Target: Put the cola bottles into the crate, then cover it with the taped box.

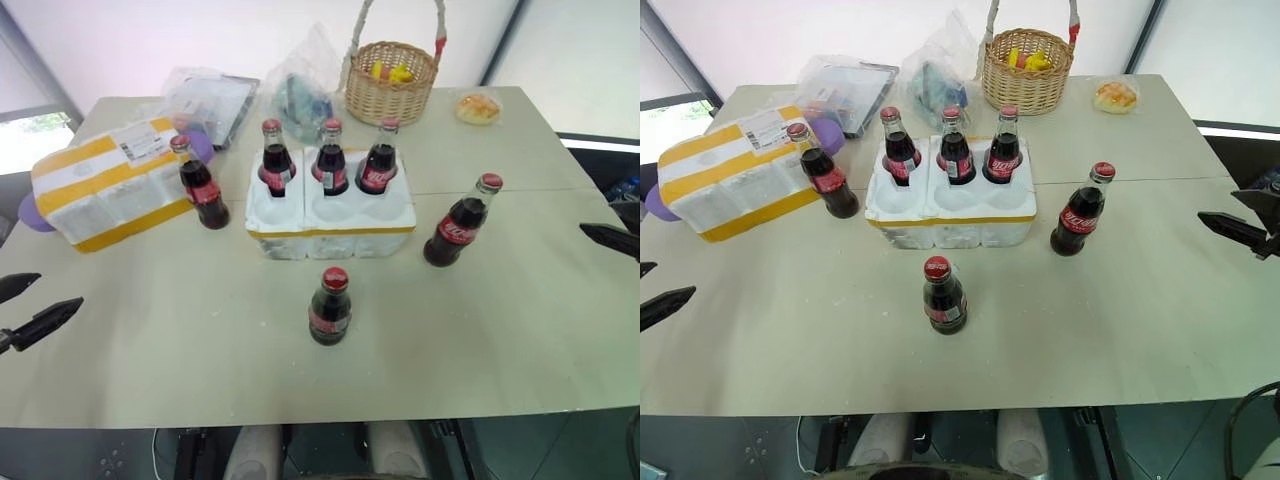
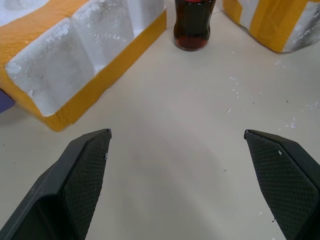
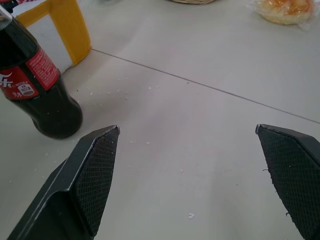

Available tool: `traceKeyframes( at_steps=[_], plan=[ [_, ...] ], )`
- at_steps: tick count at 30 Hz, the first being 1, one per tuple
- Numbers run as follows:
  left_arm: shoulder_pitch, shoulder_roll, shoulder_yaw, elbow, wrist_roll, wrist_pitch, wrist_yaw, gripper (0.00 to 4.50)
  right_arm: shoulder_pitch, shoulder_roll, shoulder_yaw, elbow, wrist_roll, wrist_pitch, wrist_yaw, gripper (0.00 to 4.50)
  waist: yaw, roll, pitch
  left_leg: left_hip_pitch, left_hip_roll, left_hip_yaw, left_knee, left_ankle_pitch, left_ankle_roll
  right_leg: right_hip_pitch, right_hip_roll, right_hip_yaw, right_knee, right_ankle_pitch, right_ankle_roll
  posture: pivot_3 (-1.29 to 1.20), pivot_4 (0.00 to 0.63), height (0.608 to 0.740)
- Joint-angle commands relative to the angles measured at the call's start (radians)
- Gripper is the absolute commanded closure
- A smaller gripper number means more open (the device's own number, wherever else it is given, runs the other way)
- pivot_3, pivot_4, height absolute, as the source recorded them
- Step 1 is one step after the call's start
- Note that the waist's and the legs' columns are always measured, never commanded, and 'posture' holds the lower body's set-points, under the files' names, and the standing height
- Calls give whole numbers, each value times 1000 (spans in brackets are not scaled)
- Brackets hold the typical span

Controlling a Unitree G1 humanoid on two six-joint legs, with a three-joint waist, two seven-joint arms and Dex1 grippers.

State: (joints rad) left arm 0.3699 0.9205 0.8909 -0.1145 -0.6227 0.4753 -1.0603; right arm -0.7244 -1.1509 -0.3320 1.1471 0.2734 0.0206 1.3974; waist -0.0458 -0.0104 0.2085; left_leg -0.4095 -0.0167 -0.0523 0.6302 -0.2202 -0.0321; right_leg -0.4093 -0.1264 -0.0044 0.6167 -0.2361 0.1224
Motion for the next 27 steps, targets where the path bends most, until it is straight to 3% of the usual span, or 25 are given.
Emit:
traceKeyframes(
  at_steps=[1,27],
  plan=[
    [11,-21,35,-32,-6,-9,6,23,-35,-9,-6,3,-3,-13,-2,0,0,0,0,0,0,0,0,0,0,0,0,0,0,0,0,0,150,737],
    [-77,-17,-16,-39,-38,65,31,23,-29,4,-22,2,14,-16,-23,0,0,1,0,1,0,0,1,0,0,0,1,1,2,0,0,0,150,737]
  ],
)
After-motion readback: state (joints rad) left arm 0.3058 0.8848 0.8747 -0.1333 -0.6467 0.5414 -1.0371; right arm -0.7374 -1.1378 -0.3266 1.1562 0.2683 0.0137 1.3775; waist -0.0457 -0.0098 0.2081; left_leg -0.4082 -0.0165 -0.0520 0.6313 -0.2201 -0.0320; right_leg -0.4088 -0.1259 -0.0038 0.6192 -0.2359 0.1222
